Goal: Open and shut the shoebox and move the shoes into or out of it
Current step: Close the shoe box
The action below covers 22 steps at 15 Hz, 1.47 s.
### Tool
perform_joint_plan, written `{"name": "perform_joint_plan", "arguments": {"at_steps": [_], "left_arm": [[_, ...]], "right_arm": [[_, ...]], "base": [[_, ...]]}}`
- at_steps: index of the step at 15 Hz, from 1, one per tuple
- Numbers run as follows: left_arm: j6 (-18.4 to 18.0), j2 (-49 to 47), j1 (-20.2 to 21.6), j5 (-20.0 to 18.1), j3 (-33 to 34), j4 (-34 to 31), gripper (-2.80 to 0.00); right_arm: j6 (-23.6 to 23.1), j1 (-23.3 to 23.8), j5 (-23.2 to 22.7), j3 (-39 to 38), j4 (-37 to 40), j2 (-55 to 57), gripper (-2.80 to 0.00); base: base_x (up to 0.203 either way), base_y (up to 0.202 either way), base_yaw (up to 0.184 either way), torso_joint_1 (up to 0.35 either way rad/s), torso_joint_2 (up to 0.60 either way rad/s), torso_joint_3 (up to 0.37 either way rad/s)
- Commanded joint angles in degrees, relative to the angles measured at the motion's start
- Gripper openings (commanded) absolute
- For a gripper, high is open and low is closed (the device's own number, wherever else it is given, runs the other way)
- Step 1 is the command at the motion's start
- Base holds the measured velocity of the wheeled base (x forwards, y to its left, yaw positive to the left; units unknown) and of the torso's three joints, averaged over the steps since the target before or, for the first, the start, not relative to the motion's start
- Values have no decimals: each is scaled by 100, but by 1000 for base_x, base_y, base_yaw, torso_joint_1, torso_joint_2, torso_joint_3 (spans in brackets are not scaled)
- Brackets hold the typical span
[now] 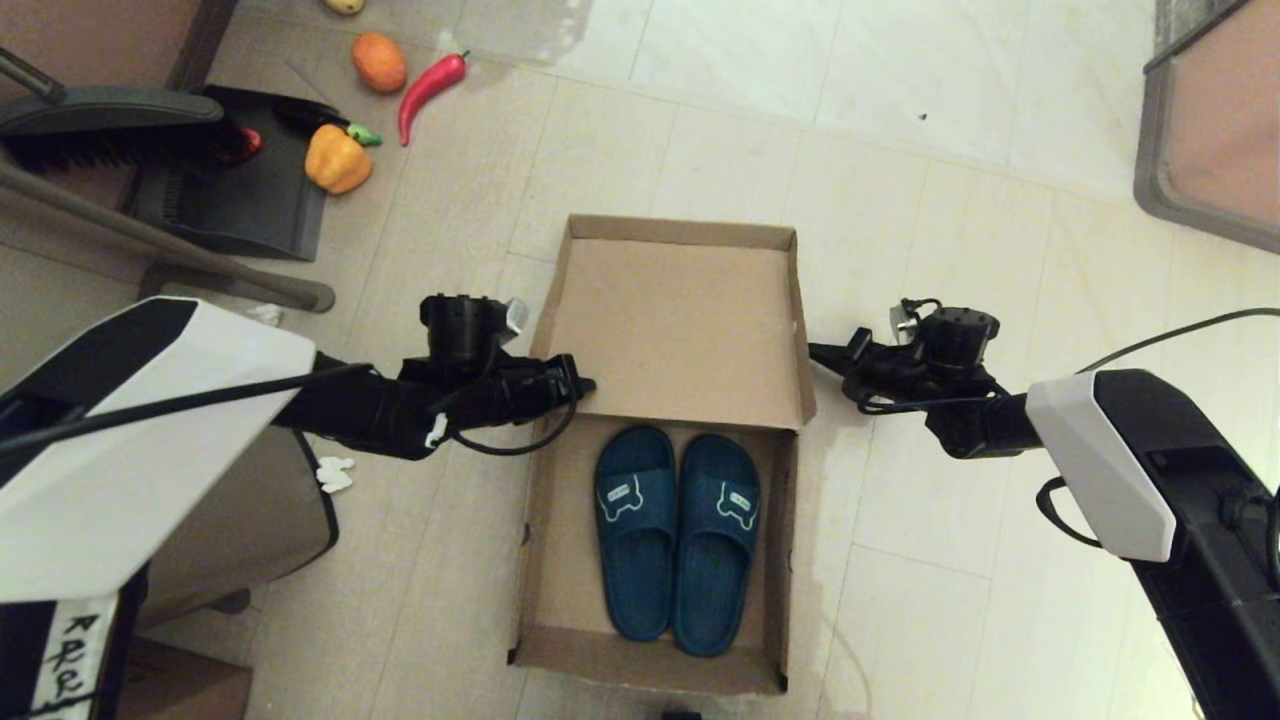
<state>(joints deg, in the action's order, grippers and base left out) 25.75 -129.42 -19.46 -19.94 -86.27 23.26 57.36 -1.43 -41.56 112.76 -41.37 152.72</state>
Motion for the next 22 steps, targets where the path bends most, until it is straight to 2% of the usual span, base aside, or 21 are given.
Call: {"name": "perform_joint_plan", "arguments": {"at_steps": [1, 11, 14, 15, 22], "left_arm": [[18, 13, -52, -10, 5, 21, -280], [36, 39, -339, -10, 14, -14, -280], [44, 118, -477, -10, 160, -14, -280], [44, 123, -502, -10, 212, -14, -280], [44, 171, -679, -10, 207, -23, -280]], "right_arm": [[46, 11, -28, 0, -20, -22, -280], [94, -16, -37, 1, -145, 11, -280], [994, -2, -51, 0, -960, 67, -280], [1111, 2, -54, 0, -1066, 94, -280], [1111, -21, -45, 9, -1074, 152, -280]], "base": [[0, 0, 0, 0, 0, 0], [0, 0, 0, 0, 0, 0], [0, 0, 0, 0, 0, 0], [0, 0, 0, 0, 0, 0], [0, 0, 0, 0, 0, 0]]}}
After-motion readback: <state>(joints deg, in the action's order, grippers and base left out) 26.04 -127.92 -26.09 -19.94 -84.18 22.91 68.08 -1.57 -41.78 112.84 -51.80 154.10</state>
